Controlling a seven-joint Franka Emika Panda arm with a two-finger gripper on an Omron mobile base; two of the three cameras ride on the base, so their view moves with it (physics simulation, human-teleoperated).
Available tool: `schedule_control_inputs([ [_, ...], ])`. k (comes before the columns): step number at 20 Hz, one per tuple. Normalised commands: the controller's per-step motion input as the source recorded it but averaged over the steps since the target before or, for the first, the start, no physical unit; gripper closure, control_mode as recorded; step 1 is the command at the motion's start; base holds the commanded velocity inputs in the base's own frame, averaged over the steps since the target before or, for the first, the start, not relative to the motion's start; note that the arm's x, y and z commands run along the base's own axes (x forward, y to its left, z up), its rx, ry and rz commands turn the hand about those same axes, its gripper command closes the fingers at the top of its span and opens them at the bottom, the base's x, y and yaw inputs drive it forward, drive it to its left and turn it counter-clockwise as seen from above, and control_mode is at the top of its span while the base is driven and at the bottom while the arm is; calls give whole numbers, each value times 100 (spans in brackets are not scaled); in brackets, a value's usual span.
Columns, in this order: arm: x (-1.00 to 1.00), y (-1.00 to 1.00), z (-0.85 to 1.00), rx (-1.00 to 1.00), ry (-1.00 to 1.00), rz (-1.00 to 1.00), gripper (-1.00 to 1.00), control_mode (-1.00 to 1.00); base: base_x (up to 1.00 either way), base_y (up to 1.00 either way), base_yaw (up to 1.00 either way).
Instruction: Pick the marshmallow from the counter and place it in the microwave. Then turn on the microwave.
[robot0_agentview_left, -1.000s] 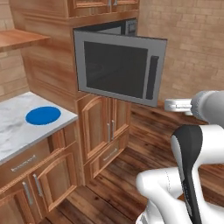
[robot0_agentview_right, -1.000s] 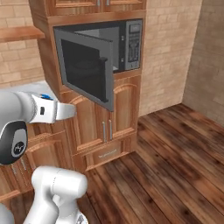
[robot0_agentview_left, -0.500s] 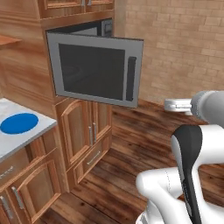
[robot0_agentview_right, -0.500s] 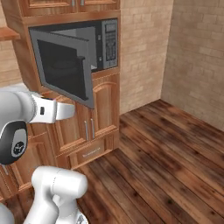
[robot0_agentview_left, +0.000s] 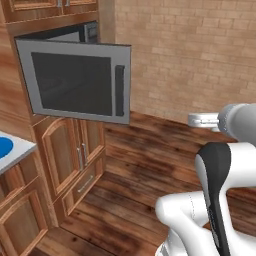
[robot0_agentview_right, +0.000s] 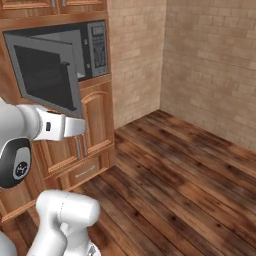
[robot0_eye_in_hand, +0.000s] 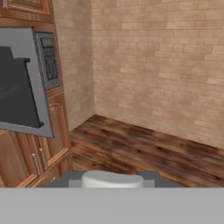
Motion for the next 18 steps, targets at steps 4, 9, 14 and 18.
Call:
schedule_control_inputs([
  [4, 0, 0, 0, 0, 0, 0, 100, 100, -3, -48, -21],
  [9, 0, 0, 0, 0, 0, 0, 100, 100, -4, -47, -17],
  [14, 0, 0, 0, 0, 0, 0, 100, 100, 1, -43, -12],
  [18, 0, 0, 0, 0, 0, 0, 100, 100, 15, -36, -6],
])
